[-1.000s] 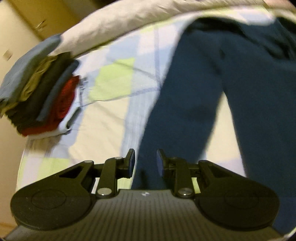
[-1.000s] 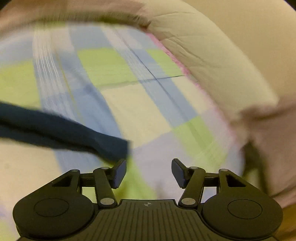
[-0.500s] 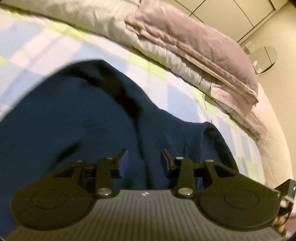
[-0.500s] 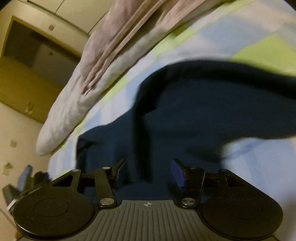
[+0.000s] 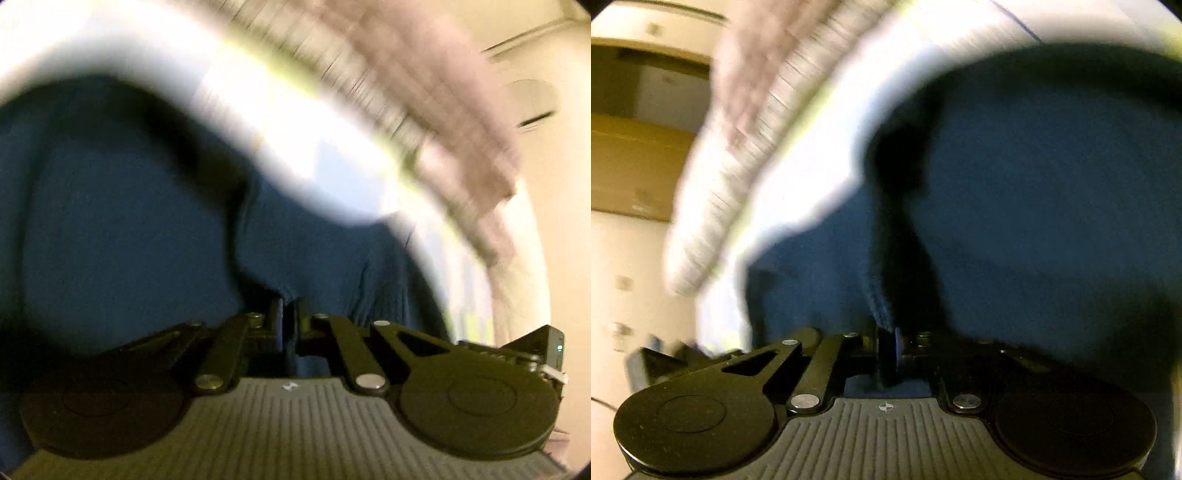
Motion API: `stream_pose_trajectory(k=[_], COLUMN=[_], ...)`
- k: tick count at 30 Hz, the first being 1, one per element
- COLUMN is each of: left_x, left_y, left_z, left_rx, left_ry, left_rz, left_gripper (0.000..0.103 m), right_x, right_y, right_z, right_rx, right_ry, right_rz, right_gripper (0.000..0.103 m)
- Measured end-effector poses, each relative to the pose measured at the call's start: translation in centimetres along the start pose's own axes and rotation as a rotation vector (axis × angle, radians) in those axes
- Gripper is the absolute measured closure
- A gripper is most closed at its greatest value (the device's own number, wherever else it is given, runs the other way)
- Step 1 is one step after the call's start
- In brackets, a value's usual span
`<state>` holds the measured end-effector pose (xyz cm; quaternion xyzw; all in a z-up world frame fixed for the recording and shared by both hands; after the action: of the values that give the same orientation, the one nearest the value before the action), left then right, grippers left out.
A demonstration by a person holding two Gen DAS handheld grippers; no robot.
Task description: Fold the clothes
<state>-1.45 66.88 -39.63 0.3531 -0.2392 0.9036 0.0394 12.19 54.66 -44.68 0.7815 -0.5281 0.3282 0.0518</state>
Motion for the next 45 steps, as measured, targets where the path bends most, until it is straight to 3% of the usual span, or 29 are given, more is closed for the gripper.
stream_pose_trajectory(k=[2, 3, 4, 5, 8, 11, 13, 15, 18, 21, 23, 27, 29, 30, 33, 36, 38, 40, 42, 45], left_x=[1.3, 2.2, 3.0, 3.7, 5.8, 9.0, 12.0, 15.4, 21.9, 26.8, 28.3, 27.7, 27.1, 26.8, 27.0, 30.8, 34.1, 35.8, 36.1, 35.2], left_y=[-6.6, -9.4, -11.0, -12.3, -11.0, -4.8, 0.4, 6.3, 13.5, 17.9, 19.4, 20.2, 20.2, 20.1, 19.5, 16.0, 12.5, 10.7, 10.3, 12.3], left_z=[1.4, 1.6, 1.3, 0.9, -2.7, -10.1, -14.9, -17.3, -20.4, -22.3, -23.2, -23.7, -23.3, -22.8, -20.6, -20.0, -22.0, -24.6, -26.5, -25.4], left_rx=[-0.073, -0.099, -0.123, -0.147, -0.146, -0.142, -0.139, -0.126, -0.071, -0.034, -0.047, -0.172, -0.219, -0.244, -0.361, -0.506, -0.485, -0.454, -0.413, -0.387], left_ry=[-0.017, -0.06, -0.099, -0.138, -0.168, -0.296, -0.393, -0.478, -0.57, -0.653, -0.696, -0.719, -0.683, -0.662, -0.612, -0.696, -0.805, -0.887, -0.912, -0.864], left_rz=[0.2, 0.285, 0.324, 0.355, 0.301, 0.169, 0.081, 0.009, -0.03, -0.03, -0.043, -0.078, -0.085, -0.091, -0.095, -0.003, 0.076, 0.077, 0.031, 0.011], left_gripper=[0.098, 0.089, 0.076, 0.074, 0.074, 0.074, 0.074, 0.074, 0.068, 0.054, 0.052, 0.05, 0.078, 0.097, 0.098, 0.098, 0.098, 0.095, 0.092, 0.074], right_x=[0.9, 1.5, 1.9, 2.3, 3.4, 4.5, 6.0, 8.7, 13.4, 18.4, 20.5, 21.7, 21.9, 21.8, 21.4, 21.6, 22.1, 22.4, 22.6, 23.4], right_y=[-5.2, -7.9, -8.4, -8.0, -7.0, -5.9, -2.1, 2.7, 8.8, 12.8, 14.5, 16.3, 17.0, 17.3, 18.2, 19.6, 20.5, 21.3, 22.1, 23.1], right_z=[-2.8, -3.9, -3.8, -3.2, -1.5, 0.2, 3.3, 6.5, 11.0, 13.0, 13.4, 13.4, 12.9, 12.5, 11.4, 10.2, 9.8, 9.9, 10.2, 10.7], right_rx=[0.033, 0.044, 0.055, 0.065, 0.094, 0.123, 0.157, 0.173, 0.137, 0.04, -0.014, -0.062, -0.066, -0.059, -0.032, 0.003, 0.023, 0.023, 0.016, 0.016], right_ry=[-0.049, -0.036, -0.013, 0.014, 0.094, 0.174, 0.265, 0.35, 0.439, 0.508, 0.542, 0.573, 0.575, 0.572, 0.57, 0.579, 0.586, 0.602, 0.612, 0.627], right_rz=[0.161, 0.26, 0.283, 0.279, 0.268, 0.257, 0.198, 0.155, 0.11, 0.106, 0.107, 0.109, 0.111, 0.113, 0.119, 0.125, 0.135, 0.138, 0.138, 0.14], right_gripper=[0.094, 0.065, 0.038, 0.013, 0.014, 0.014, 0.014, 0.014, 0.014, 0.014, 0.014, 0.014, 0.014, 0.014, 0.014, 0.014, 0.014, 0.014, 0.014, 0.014])
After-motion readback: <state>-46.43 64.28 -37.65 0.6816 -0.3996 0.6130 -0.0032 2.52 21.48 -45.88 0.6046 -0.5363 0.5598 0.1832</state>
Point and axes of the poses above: each gripper's, at about its wrist camera, not at the fingertips, and x roughly against the way its jaws point, z to its right, y to its underside, the point moved 10 cm from there along -x, roughly the way its jaws point
